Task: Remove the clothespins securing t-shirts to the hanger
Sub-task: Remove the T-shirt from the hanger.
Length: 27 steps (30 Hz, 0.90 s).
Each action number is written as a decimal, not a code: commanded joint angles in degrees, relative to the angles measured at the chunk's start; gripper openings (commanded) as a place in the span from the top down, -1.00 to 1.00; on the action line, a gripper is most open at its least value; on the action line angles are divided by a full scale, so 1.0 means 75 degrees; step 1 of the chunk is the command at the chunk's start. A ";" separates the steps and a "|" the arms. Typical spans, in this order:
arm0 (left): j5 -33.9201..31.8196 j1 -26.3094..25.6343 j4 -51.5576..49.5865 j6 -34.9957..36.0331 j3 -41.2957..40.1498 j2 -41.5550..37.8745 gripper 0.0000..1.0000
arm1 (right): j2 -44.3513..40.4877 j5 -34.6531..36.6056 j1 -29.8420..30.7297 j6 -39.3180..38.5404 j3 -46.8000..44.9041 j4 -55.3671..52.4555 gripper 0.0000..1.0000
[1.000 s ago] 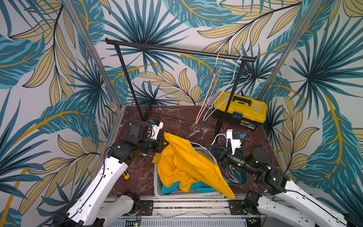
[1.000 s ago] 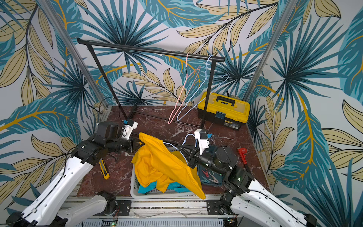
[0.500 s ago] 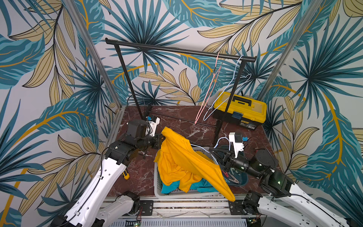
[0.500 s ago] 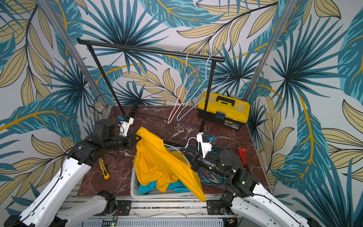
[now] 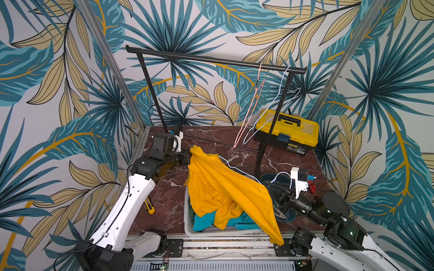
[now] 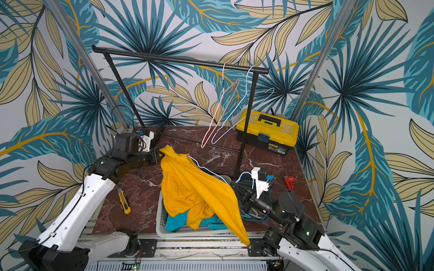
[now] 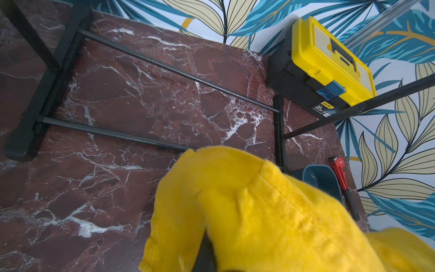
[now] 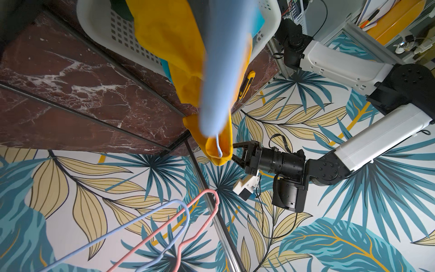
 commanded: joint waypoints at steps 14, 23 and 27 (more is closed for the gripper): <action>-0.0025 0.0387 0.0486 0.0557 -0.0039 -0.0488 1.00 | 0.1388 -0.0401 0.0015 -0.0868 0.0185 0.2659 1.00; 0.0871 0.0393 0.0532 0.0794 -0.0354 -0.0781 1.00 | 0.2901 -0.0451 0.0013 -0.0826 0.0842 0.4321 1.00; 0.0965 0.0393 0.0533 0.0884 -0.0497 -0.0902 1.00 | 0.3260 -0.0148 0.0009 -0.0693 0.0883 0.4908 1.00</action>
